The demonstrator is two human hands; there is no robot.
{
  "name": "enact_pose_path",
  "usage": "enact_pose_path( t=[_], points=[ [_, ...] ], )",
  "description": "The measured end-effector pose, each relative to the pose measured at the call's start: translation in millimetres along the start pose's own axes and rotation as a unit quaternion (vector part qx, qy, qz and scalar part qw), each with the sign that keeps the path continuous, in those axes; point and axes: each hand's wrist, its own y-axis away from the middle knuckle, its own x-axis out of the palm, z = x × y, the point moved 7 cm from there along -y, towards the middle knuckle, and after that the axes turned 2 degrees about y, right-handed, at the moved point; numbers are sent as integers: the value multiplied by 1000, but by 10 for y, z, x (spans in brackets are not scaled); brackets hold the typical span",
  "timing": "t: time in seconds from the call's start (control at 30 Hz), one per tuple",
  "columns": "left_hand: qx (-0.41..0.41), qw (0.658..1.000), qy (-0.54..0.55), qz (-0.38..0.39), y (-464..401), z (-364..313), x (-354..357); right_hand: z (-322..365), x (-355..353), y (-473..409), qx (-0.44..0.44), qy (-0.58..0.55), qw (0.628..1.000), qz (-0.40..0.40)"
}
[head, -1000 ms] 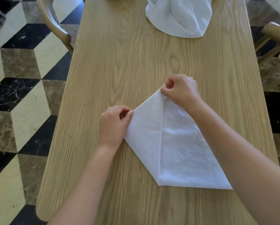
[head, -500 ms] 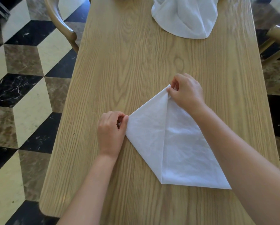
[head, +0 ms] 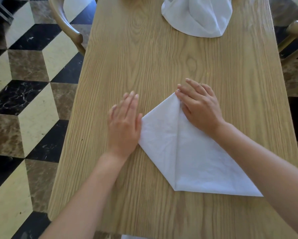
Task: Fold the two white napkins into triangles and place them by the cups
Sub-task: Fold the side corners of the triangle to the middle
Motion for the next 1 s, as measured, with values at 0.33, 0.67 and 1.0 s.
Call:
enact_pose_path(
  t=[0.33,0.67,1.0],
  points=[
    [315,895,-117,294,307,-536,764,-119,172,191,20,-24,984,178],
    [435,831,-60,341,1407,-557,468,-136,207,195,28,-32,983,179],
    [183,969,66,152,656,-750,287,-136,210,200,32,-29,982,181]
  ],
)
